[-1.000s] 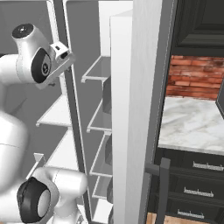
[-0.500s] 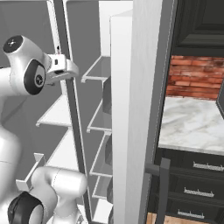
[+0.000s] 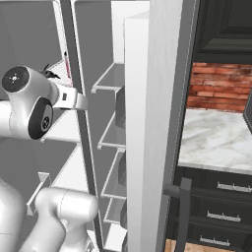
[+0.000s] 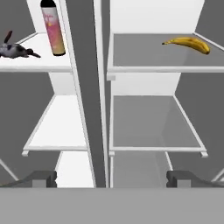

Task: There's a fish in the fridge that needs to be moved to the freezer for freezing. Pick up the fish from the fridge, place it on any shelf in the freezer, and close the fridge and freezer doors when done.

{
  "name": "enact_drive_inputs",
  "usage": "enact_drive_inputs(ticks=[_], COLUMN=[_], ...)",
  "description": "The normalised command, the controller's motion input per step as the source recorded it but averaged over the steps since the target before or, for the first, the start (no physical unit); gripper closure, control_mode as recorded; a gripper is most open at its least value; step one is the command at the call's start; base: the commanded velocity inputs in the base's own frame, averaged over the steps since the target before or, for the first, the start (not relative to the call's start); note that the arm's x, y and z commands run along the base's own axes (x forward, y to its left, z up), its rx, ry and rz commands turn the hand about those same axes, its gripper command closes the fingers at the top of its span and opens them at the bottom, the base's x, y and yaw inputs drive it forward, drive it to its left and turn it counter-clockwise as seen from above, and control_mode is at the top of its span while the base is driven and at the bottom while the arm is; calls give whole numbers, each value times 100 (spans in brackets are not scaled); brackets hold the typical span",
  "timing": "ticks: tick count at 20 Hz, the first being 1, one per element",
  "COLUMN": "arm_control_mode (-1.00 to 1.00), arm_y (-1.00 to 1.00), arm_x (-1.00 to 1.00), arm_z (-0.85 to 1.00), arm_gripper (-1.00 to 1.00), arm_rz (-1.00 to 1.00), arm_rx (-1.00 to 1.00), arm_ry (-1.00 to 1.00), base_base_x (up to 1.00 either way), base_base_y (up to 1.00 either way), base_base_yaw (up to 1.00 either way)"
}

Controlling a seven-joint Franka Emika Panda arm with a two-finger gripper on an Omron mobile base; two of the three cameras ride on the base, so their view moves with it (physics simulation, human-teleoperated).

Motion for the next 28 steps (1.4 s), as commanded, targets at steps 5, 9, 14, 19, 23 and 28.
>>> enact_drive_inputs(ticks=[5,9,14,19,23,28], arm_control_mode=[-100,100,100,100,100,-100], arm_y=[0,0,0,0,0,-50], arm_x=[-1,-4,0,0,0,-39], arm_z=[-11,0,0,0,0,0], arm_gripper=[-100,-100,-100,-100,-100,-100], arm_rz=[0,0,0,0,0,0], arm_rx=[0,0,0,0,0,0], arm_ry=[-12,-3,0,0,0,-6], base_base_x=[0,-66,-99,-57,-4,-3], base_base_y=[0,0,0,-13,-7,-4], base_base_yaw=[0,0,0,0,0,0])
